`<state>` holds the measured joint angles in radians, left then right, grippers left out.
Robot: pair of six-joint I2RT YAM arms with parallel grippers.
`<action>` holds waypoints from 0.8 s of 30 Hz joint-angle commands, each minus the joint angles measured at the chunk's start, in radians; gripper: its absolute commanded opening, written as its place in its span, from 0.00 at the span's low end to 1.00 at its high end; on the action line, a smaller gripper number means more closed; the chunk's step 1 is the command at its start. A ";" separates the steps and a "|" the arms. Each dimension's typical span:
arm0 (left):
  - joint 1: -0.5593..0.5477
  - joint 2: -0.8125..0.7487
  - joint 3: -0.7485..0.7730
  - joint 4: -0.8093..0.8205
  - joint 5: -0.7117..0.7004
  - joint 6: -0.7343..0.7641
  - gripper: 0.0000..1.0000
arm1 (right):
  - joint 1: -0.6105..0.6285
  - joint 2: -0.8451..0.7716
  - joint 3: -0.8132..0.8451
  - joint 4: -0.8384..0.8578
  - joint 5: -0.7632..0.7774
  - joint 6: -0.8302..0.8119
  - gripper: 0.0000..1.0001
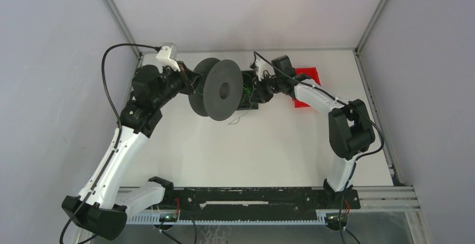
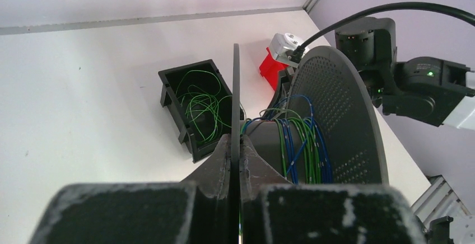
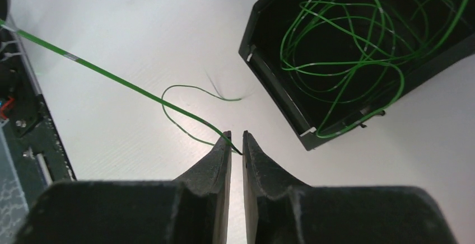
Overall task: Wrap the cables
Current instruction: Wrap the cable around the cable reel.
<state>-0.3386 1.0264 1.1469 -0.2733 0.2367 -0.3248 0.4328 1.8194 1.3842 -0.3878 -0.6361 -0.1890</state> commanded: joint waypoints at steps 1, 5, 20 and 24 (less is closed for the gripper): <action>0.028 -0.040 0.079 0.086 0.020 -0.098 0.00 | -0.011 -0.052 -0.039 0.152 -0.107 0.111 0.19; 0.049 -0.040 0.078 0.073 -0.011 -0.133 0.00 | -0.010 -0.049 -0.085 0.226 -0.162 0.182 0.10; 0.066 0.015 0.118 -0.043 -0.384 -0.185 0.00 | 0.173 -0.103 -0.142 0.272 -0.253 0.274 0.00; 0.069 0.041 0.121 -0.063 -0.458 -0.216 0.00 | 0.247 -0.112 -0.142 0.273 -0.250 0.272 0.00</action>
<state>-0.2779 1.0607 1.1786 -0.3874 -0.1009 -0.4763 0.6212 1.7626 1.2385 -0.1577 -0.8604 0.0738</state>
